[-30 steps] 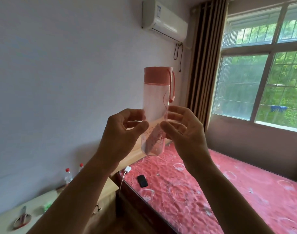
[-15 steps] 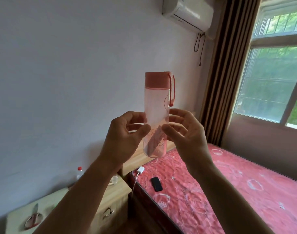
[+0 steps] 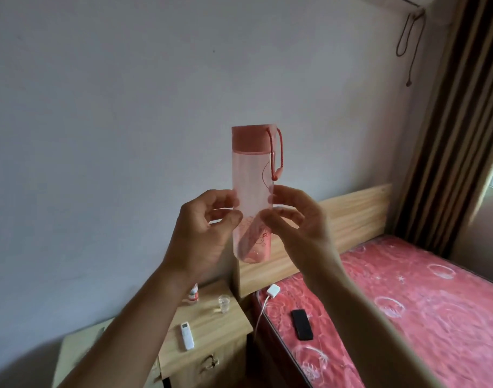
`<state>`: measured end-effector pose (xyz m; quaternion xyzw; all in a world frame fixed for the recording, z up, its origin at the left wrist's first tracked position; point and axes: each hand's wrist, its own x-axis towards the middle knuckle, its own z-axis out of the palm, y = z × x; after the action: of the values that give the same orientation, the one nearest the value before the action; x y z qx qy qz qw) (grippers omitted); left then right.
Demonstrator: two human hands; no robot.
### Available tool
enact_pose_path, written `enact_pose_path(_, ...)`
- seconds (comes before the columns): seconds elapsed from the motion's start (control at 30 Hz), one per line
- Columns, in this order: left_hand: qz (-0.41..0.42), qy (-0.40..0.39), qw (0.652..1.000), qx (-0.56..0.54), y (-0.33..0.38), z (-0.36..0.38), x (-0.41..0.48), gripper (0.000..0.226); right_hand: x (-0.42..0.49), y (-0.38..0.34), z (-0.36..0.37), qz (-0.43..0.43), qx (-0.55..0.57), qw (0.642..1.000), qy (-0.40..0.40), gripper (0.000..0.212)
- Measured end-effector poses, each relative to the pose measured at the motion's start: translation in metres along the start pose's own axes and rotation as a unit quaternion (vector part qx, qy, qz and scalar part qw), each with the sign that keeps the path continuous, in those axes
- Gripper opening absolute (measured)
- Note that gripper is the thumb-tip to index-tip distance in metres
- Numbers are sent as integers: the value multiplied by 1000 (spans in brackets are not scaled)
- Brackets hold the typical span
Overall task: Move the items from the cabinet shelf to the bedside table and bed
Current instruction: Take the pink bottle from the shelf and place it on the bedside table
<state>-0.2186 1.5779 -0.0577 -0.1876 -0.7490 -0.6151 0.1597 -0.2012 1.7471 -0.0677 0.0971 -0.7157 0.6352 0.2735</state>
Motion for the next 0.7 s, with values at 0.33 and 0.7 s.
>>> enact_pose_path(0.33, -19, 36, 999, -7, -39, 6, 68, 32, 81, 60, 20, 4, 37, 997, -68, 38)
enact_pose_path(0.7, -32, 0, 999, 2, -159, -20, 143, 39, 142, 153, 81, 51, -1, 995, -84, 33)
